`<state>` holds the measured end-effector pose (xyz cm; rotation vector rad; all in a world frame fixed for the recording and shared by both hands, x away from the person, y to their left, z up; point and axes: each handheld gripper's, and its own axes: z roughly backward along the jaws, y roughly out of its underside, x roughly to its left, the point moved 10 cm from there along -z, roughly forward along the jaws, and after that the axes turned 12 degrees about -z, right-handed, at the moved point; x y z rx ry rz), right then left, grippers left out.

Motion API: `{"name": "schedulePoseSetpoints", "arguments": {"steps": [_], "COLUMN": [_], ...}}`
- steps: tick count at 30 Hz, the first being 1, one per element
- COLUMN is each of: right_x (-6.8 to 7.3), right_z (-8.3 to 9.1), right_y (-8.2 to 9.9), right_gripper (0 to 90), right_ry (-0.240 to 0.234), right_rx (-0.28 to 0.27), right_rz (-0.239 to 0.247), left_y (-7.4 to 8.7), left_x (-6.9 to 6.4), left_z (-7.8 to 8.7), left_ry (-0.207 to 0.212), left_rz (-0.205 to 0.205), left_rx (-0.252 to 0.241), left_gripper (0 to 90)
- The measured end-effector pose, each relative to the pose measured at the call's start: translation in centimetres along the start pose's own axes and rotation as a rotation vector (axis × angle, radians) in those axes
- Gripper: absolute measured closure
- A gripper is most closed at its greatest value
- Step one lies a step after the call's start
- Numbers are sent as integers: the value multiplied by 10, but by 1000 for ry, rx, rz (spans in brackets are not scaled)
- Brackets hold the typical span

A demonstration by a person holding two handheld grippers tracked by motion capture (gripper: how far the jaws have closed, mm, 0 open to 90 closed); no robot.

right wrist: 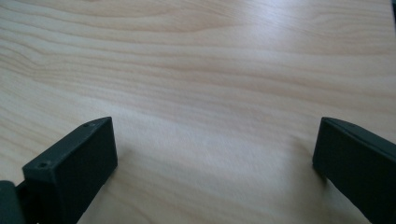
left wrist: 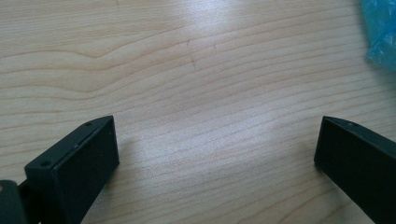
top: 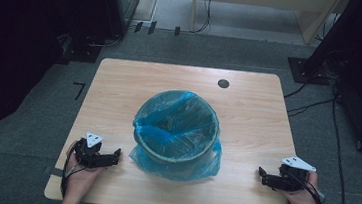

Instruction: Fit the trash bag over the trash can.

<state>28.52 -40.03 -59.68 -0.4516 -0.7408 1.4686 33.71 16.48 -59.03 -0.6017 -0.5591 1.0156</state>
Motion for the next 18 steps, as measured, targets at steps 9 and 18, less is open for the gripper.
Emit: {"name": "schedulePoseSetpoints", "arguments": {"steps": [9,18], "right_x": [-13,-22], "right_z": [16,19], "right_y": [14,14], "right_gripper": [0,0], "right_ry": [26,57], "right_rx": [-6,-14], "right_rz": [-29,-60], "left_y": [0,0], "left_x": [0,0], "left_z": [0,0], "left_ry": [0,3], "left_rz": [0,-3], "left_rx": [0,-1], "left_gripper": [0,0]}}
